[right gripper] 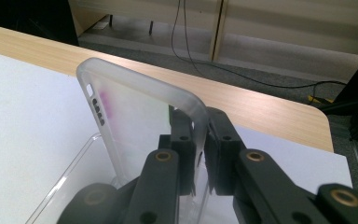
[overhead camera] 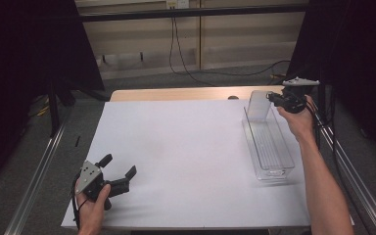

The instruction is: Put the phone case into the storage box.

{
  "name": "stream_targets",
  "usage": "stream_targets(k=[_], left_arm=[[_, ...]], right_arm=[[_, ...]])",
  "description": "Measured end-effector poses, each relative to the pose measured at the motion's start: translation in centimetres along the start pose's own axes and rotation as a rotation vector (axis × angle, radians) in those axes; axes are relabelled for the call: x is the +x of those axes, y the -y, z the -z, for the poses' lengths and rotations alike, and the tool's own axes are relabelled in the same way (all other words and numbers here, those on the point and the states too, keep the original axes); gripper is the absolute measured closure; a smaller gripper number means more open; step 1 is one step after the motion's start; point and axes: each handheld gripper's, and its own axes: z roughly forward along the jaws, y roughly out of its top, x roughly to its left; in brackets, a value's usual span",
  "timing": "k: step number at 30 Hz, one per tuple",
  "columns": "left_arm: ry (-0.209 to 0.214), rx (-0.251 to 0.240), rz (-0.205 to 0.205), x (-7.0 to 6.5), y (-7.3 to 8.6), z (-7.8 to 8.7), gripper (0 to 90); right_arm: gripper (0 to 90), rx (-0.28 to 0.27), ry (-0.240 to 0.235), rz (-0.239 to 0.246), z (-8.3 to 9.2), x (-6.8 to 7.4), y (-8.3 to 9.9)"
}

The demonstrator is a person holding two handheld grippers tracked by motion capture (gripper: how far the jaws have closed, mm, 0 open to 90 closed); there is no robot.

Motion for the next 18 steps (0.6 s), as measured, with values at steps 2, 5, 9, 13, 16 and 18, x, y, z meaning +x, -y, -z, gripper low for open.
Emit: stream_targets(k=[2, 5, 9, 13, 16, 18], left_arm=[[0.002, 0.002, -0.003, -0.04, 0.00, 0.00, 2.3], [0.001, 0.003, -0.009, -0.02, 0.00, 0.04, 2.3], [-0.006, 0.001, -0.002, 0.06, 0.01, 0.10, 2.3], [-0.005, 0.000, -0.003, 0.04, 0.01, 0.10, 2.3], [-0.007, -0.001, -0.004, 0.03, 0.01, 0.11, 2.2], [-0.009, -0.001, -0.001, 0.06, 0.03, 0.12, 2.2]], right_arm=[[82.8, 0.002, 0.000, -0.002, -0.07, -0.03, -0.08], [82.6, 0.002, 0.003, -0.008, -0.17, -0.06, -0.12], [82.6, 0.001, 0.002, -0.011, -0.19, -0.13, -0.10], [81.2, -0.002, 0.008, -0.016, -0.27, -0.11, -0.13], [79.7, -0.001, 0.006, -0.019, -0.40, -0.10, -0.07], [79.4, 0.001, 0.005, -0.021, -0.43, -0.08, -0.05]])
